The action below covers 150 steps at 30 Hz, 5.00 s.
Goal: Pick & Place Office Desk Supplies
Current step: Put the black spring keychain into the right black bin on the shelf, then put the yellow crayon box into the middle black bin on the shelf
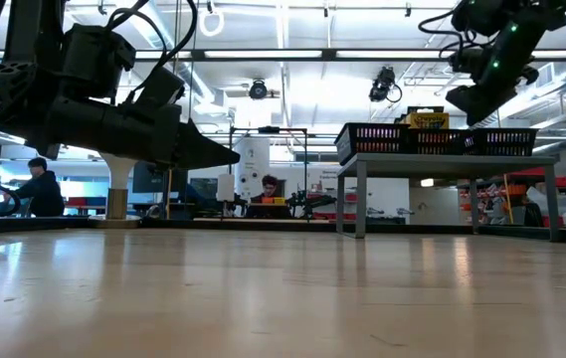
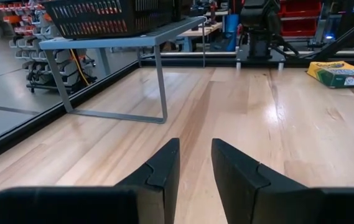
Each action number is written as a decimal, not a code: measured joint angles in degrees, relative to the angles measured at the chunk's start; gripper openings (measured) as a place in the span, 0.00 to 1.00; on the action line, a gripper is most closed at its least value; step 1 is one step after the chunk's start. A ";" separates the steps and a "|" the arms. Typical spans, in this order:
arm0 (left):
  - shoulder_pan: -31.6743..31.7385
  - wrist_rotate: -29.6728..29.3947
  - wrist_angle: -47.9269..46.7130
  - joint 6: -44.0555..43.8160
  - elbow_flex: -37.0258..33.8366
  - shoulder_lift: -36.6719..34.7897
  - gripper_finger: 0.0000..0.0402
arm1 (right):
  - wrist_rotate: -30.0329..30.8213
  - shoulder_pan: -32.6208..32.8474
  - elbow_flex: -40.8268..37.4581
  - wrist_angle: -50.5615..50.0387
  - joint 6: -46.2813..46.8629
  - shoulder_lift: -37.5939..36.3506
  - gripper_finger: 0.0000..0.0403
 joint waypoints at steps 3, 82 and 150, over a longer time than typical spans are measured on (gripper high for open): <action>0.00 0.00 0.01 -0.38 -0.01 0.00 0.25 | 0.04 0.10 0.00 -0.06 0.79 0.00 0.34; -0.04 -0.02 -3.02 -2.89 0.01 0.02 0.25 | -24.55 91.63 3.18 -16.58 81.04 35.58 0.20; -0.04 1.49 -9.44 -3.46 3.44 0.02 0.25 | 4.86 84.82 26.84 -48.53 49.86 59.61 0.00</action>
